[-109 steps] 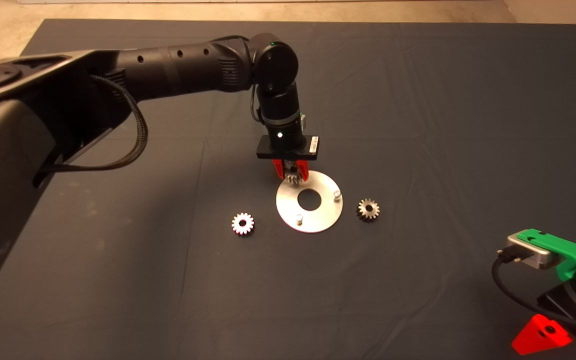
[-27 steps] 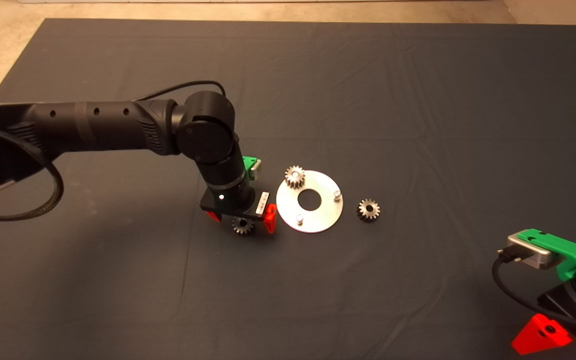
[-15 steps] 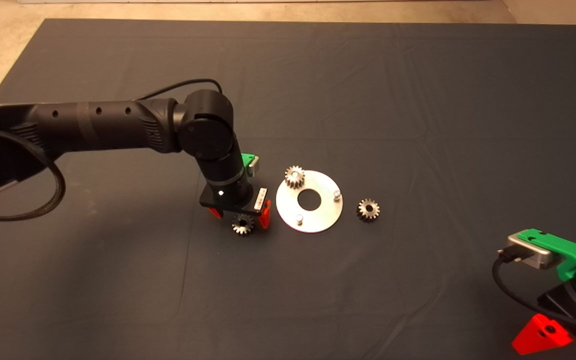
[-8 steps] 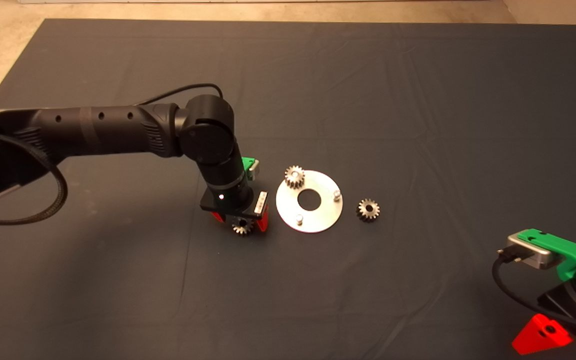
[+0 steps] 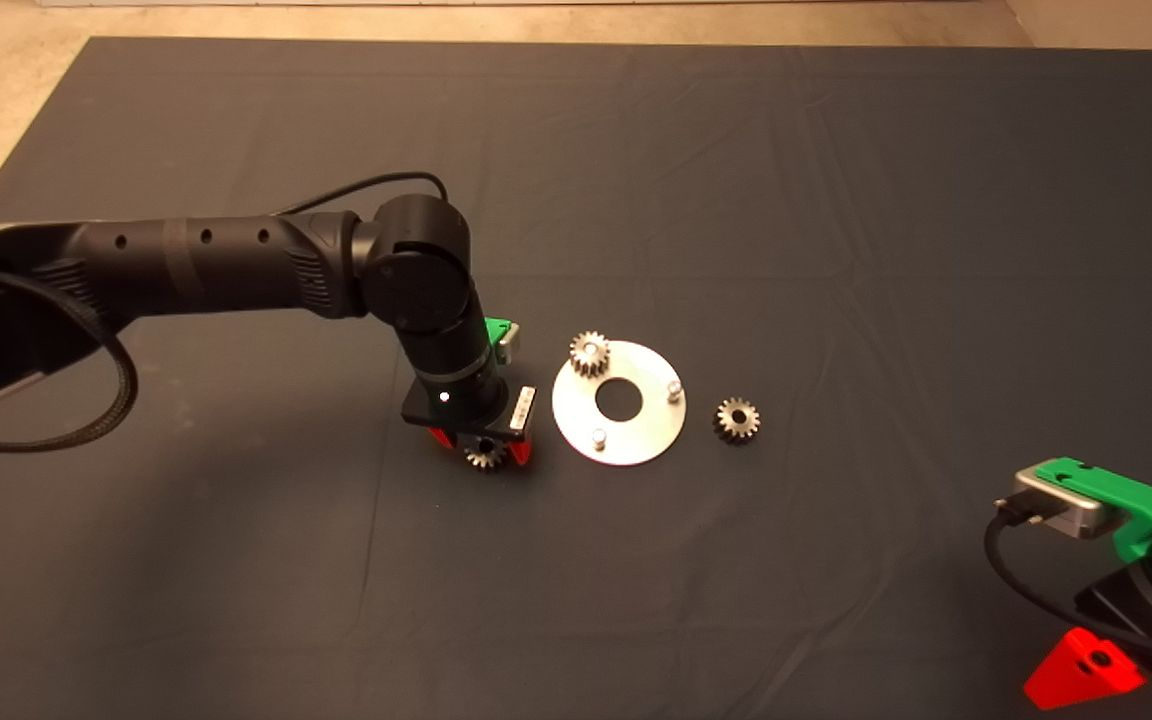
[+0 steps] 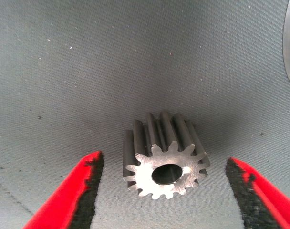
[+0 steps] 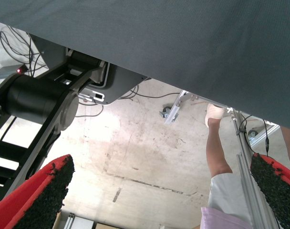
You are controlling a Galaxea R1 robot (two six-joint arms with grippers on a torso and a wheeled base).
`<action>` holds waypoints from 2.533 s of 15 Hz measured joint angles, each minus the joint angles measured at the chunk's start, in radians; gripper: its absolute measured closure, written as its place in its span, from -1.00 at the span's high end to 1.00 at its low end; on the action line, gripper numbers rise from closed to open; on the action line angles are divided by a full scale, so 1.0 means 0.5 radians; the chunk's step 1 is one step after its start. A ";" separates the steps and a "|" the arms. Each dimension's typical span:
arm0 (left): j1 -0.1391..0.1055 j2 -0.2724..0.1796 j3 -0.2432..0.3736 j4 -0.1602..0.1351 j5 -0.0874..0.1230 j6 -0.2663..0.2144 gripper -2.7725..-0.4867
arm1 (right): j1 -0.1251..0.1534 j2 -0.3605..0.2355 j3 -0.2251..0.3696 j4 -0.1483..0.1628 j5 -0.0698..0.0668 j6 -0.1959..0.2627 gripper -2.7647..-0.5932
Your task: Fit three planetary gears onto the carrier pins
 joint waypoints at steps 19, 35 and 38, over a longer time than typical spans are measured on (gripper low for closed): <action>0.054 0.001 -0.027 0.031 -0.023 0.001 -0.22 | 0.000 0.000 0.000 0.000 0.001 0.000 0.99; 0.049 0.017 -0.060 0.027 0.006 0.037 -0.57 | 0.000 0.000 0.000 0.000 0.001 0.000 0.99; 0.048 0.078 -0.077 0.032 0.064 0.039 -0.57 | 0.000 -0.001 0.000 0.000 0.002 0.000 0.99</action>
